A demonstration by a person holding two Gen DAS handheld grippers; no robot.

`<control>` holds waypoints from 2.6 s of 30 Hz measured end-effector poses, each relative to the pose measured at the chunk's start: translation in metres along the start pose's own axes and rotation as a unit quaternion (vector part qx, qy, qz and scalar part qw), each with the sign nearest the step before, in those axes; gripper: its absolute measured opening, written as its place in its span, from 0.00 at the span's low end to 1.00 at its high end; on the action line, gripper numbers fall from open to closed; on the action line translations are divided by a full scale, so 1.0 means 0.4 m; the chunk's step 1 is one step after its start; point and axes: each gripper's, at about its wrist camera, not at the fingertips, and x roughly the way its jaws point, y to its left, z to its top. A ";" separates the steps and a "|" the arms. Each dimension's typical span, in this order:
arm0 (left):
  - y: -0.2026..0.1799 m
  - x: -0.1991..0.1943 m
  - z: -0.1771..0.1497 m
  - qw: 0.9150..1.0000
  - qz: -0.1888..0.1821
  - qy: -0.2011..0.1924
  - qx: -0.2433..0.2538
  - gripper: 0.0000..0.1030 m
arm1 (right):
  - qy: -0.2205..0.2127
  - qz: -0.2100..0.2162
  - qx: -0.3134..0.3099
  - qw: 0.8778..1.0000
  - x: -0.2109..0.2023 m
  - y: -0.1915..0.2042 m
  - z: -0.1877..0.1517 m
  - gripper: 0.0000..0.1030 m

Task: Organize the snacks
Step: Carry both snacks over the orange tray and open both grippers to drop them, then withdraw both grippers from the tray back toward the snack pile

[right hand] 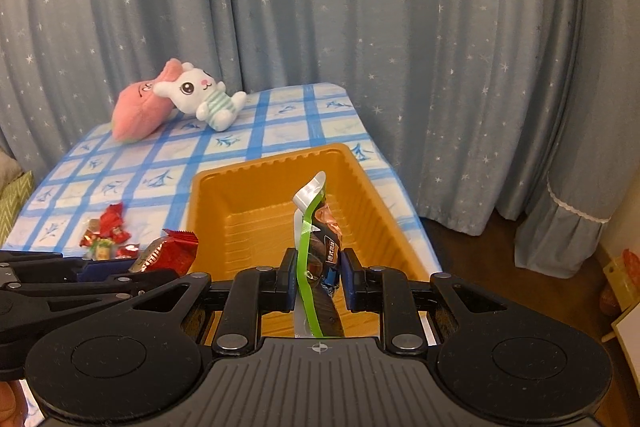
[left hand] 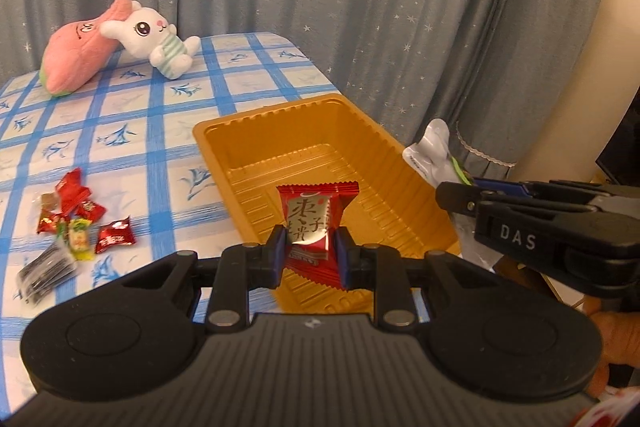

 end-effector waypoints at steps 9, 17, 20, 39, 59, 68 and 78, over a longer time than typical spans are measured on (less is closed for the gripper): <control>-0.006 0.067 0.008 1.000 -0.009 0.014 0.000 0.23 | 0.018 -0.003 -0.011 1.000 0.075 -0.036 0.007 0.22; 0.003 0.105 0.007 1.000 -0.015 0.020 -0.008 0.29 | 0.029 -0.001 -0.002 1.000 0.105 -0.052 0.000 0.22; 0.015 0.092 0.004 1.000 -0.008 0.017 -0.011 0.29 | 0.031 0.003 0.002 1.000 0.106 -0.055 -0.002 0.22; 0.097 0.038 -0.018 0.999 0.021 0.007 -0.041 0.33 | 0.037 0.018 0.003 0.999 0.126 -0.021 0.009 0.22; 0.136 -0.049 -0.052 0.998 0.038 0.000 -0.053 0.63 | 0.027 0.044 0.037 0.998 0.029 -0.003 0.008 0.65; 0.156 -0.171 -0.087 0.997 0.060 -0.020 -0.041 0.71 | 0.015 0.040 0.042 0.998 -0.088 0.068 -0.037 0.65; 0.205 -0.289 -0.149 0.995 0.080 -0.030 -0.043 0.74 | 0.020 0.052 0.045 0.997 -0.166 0.151 -0.104 0.65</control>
